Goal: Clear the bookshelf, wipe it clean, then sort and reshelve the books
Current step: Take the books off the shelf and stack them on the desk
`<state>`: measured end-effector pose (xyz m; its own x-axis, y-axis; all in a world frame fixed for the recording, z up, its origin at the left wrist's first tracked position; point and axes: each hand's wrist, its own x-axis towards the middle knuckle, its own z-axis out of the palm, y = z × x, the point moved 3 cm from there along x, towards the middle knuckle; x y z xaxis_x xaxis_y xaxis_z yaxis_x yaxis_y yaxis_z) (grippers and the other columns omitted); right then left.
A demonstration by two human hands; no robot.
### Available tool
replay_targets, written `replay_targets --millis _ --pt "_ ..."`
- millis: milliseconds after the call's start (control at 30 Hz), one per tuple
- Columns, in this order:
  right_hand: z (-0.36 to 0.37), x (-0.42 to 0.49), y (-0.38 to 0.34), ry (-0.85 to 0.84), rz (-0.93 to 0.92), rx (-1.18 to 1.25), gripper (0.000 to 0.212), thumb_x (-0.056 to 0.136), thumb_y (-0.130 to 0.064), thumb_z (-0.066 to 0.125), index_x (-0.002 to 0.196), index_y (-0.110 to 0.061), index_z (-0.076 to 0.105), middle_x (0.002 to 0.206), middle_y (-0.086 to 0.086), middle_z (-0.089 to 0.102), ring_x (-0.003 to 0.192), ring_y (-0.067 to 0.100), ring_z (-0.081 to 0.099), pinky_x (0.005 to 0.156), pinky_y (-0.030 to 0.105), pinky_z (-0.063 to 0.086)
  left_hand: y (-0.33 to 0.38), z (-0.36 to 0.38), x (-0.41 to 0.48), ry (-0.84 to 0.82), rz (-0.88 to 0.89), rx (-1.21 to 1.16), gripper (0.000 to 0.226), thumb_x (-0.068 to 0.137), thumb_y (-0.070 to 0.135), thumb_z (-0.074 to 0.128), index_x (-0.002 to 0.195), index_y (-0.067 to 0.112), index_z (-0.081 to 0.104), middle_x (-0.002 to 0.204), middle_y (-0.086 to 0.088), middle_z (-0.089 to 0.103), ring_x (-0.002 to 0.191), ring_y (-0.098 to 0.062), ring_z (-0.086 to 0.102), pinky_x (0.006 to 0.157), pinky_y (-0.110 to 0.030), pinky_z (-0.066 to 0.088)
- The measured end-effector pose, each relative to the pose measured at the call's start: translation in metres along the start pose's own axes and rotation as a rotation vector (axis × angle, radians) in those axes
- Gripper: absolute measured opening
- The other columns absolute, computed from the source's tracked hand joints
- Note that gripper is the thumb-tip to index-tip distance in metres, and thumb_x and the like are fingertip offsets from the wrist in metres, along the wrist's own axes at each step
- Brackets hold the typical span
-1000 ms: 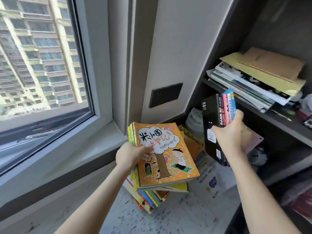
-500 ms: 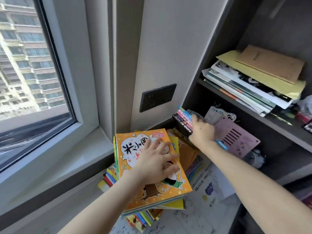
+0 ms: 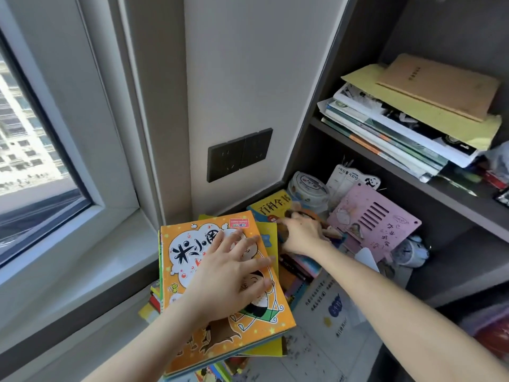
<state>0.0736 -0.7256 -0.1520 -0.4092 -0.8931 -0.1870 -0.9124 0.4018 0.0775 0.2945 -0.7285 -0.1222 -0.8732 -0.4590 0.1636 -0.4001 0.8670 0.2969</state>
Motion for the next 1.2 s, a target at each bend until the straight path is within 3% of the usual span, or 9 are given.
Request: replay_targets --millis 200,367,633,867,967,1033,1100,1133,1200 --pt "0.004 -0.015 0.002 -0.101 -0.006 -0.025 0.06 0.084 -0.027 0.059 0.142 -0.031 0.043 0.138 0.006 0.042 0.129 0.031 0.034 0.104 0.042 0.039 0.0 0.001 0.002 -0.014 -0.003 -0.001 0.064 0.088 0.074 0.009 0.127 0.05 0.053 0.146 0.005 0.045 0.141 -0.028 0.03 0.113 -0.047 0.007" --pt "0.006 -0.031 0.002 -0.184 0.014 0.068 0.06 0.089 -0.015 0.049 0.145 -0.033 0.038 0.156 0.002 0.023 0.143 0.032 0.013 0.113 0.05 0.022 -0.001 0.002 0.003 -0.031 -0.002 -0.013 0.073 0.081 0.079 0.001 0.133 0.053 0.046 0.152 0.007 0.035 0.145 -0.025 0.019 0.115 -0.042 -0.002" --pt "0.008 -0.055 -0.002 0.049 0.053 0.293 0.059 0.09 -0.004 0.045 0.144 -0.027 0.043 0.152 -0.002 0.038 0.138 0.023 0.036 0.109 0.032 0.032 0.002 -0.005 0.003 -0.131 -0.039 -0.009 0.084 0.072 0.082 0.004 0.144 0.048 0.029 0.158 0.01 0.019 0.148 -0.02 0.006 0.119 -0.043 -0.003" --pt "0.01 -0.067 0.003 -0.059 0.241 0.463 0.069 0.09 0.004 0.044 0.151 -0.025 0.029 0.145 0.012 0.045 0.13 0.033 0.045 0.099 0.036 0.046 0.007 -0.01 0.005 -0.214 -0.042 0.051 0.06 0.092 0.065 0.031 0.147 0.041 0.028 0.158 0.006 0.02 0.147 -0.022 0.008 0.119 -0.045 0.007" --pt "0.011 -0.067 0.012 0.105 0.387 0.77 0.043 0.094 -0.001 0.046 0.137 -0.008 0.052 0.129 0.016 0.058 0.121 0.033 0.053 0.097 0.035 0.047 0.011 -0.015 0.008 -0.204 -0.04 0.093 0.053 0.096 0.057 0.034 0.146 0.038 0.032 0.155 0.004 0.027 0.144 -0.024 0.017 0.117 -0.045 0.015" --pt "0.013 -0.069 0.014 0.235 0.529 1.073 0.026 0.093 0.004 0.05 0.115 0.007 0.064 0.109 0.018 0.065 0.104 0.029 0.06 0.077 0.019 0.052 0.014 -0.019 0.015 -0.186 -0.046 0.115 0.049 0.097 0.053 0.034 0.142 0.036 0.039 0.147 0.003 0.038 0.137 -0.025 0.029 0.111 -0.042 0.028" --pt "0.02 -0.071 0.012 0.33 0.688 1.267 0.009 0.088 0.006 0.059 0.087 0.006 0.067 0.085 0.014 0.066 0.088 0.024 0.059 0.052 0.007 0.043 0.017 -0.022 0.024 -0.19 -0.05 0.161 0.046 0.098 0.051 0.036 0.14 0.035 0.043 0.14 0.0 0.043 0.128 -0.027 0.037 0.103 -0.039 0.037" --pt "0.024 -0.072 0.011 0.354 0.756 1.239 0.005 0.086 -0.001 0.065 0.087 0.003 0.066 0.086 0.013 0.067 0.088 0.025 0.061 0.054 0.009 0.043 0.018 -0.022 0.028 -0.202 -0.053 0.182 0.045 0.098 0.051 0.037 0.139 0.035 0.045 0.138 -0.001 0.044 0.125 -0.027 0.039 0.1 -0.039 0.039" --pt "0.043 -0.068 0.018 0.34 0.923 1.093 0.048 0.075 -0.037 0.078 0.109 -0.006 0.064 0.104 0.012 0.068 0.096 0.03 0.064 0.072 0.023 0.049 0.018 -0.022 0.038 -0.212 -0.059 0.209 0.043 0.097 0.05 0.039 0.137 0.034 0.049 0.136 -0.003 0.044 0.123 -0.027 0.039 0.097 -0.038 0.041"
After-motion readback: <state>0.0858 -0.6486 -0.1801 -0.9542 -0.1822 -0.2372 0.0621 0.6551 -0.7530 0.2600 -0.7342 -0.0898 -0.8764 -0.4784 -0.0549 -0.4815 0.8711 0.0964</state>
